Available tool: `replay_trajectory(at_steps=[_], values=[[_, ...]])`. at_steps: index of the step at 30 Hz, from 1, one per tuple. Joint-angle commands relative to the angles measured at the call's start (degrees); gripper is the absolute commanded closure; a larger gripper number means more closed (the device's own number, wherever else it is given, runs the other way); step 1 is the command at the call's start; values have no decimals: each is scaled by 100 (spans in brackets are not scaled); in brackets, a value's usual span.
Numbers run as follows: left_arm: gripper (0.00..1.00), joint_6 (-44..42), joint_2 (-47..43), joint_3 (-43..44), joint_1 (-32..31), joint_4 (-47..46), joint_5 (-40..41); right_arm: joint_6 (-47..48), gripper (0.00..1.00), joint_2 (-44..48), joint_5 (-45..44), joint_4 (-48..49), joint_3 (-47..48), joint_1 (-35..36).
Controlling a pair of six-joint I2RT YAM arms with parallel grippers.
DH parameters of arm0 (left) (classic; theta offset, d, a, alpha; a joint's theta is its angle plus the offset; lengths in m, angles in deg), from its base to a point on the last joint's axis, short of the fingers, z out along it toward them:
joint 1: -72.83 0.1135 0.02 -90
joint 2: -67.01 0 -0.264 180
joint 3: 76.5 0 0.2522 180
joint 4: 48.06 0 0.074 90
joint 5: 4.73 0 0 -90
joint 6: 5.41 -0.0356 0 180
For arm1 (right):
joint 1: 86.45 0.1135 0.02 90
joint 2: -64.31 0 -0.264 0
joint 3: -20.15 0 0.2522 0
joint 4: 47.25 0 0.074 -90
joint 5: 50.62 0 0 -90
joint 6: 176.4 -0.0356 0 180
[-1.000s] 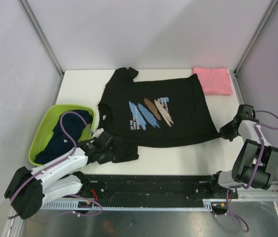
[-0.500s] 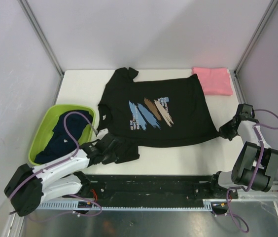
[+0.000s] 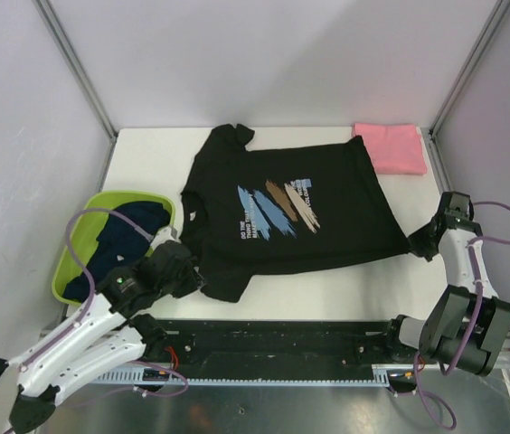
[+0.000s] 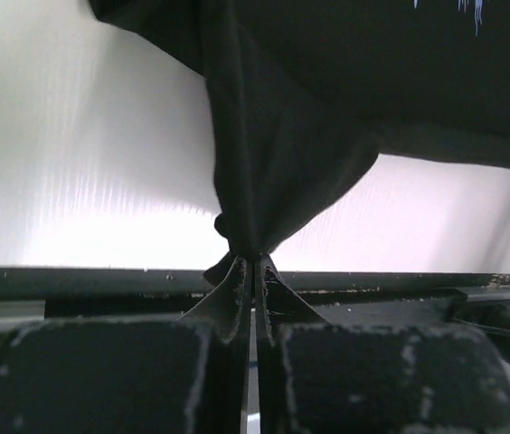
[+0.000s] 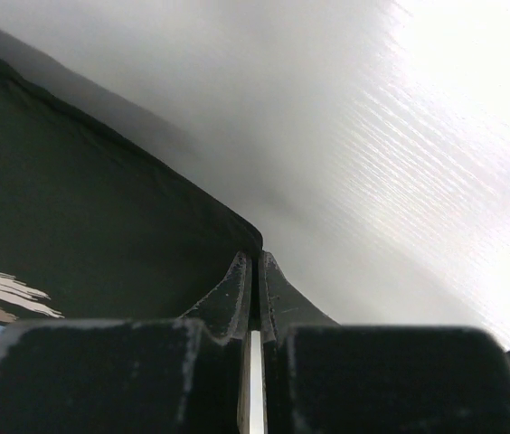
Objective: Fold and stack the t-shirts
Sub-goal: Grap the side of the flattened tshirt closest away from the robot with both arms
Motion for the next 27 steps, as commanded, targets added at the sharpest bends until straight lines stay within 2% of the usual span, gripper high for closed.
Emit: replay_trajectory(at_steps=[1,9,13,21,24,27], values=[[100,567,-413,362,-20,1074,31,-117,100,349,-429,-348,67,-110],[100,1262,-1019,389,-21,1724,-87,-318,100,589,-660,-485,-281,-170],[100,1279,-1079,469,-20,1741,-156,-339,100,713,-621,-417,-384,-163],[100,198,441,1640,52,1221,843,-283,100,491,-325,362,-369,134],[100,-273,1093,2031,426,894,1018,-267,100,255,-396,594,-267,373],[100,-711,1581,2194,963,380,863,-280,100,9,-500,819,-117,611]])
